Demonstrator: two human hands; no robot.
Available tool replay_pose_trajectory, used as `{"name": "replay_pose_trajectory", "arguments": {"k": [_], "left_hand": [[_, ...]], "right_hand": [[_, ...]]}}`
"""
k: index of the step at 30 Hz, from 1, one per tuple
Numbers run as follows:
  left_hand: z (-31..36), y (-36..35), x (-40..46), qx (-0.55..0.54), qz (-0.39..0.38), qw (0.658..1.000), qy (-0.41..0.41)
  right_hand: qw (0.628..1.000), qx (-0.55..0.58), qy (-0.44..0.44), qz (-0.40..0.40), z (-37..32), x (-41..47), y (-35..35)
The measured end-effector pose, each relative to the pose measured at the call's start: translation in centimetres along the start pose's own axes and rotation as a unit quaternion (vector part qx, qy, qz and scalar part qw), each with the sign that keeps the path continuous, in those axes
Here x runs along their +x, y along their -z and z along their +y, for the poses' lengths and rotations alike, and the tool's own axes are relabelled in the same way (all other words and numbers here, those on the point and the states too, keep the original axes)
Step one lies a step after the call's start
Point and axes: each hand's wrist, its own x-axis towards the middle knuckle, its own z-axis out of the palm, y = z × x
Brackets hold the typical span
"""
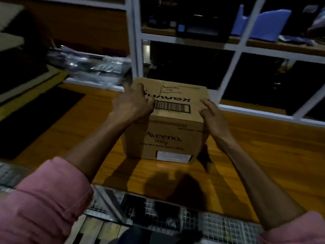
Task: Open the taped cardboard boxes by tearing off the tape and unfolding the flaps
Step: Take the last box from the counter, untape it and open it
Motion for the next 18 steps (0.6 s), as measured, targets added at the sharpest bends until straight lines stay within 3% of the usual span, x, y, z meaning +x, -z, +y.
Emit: {"name": "replay_pose_trajectory", "arguments": {"k": [6, 9, 18], "left_hand": [[-12.1, 3.6, 1.9, 0.002, -0.005, 1.000, -0.011], [-16.3, 5.6, 2.1, 0.005, -0.046, 0.998, -0.030], [-21.6, 7.8, 1.3, 0.013, -0.046, 0.991, -0.121]], "right_hand": [[0.998, -0.062, 0.013, 0.021, -5.6, -1.1, -11.5], [0.995, -0.094, -0.016, 0.006, -8.0, -2.0, -15.1], [0.973, -0.207, -0.099, -0.010, -13.7, -5.1, -20.1]]}}
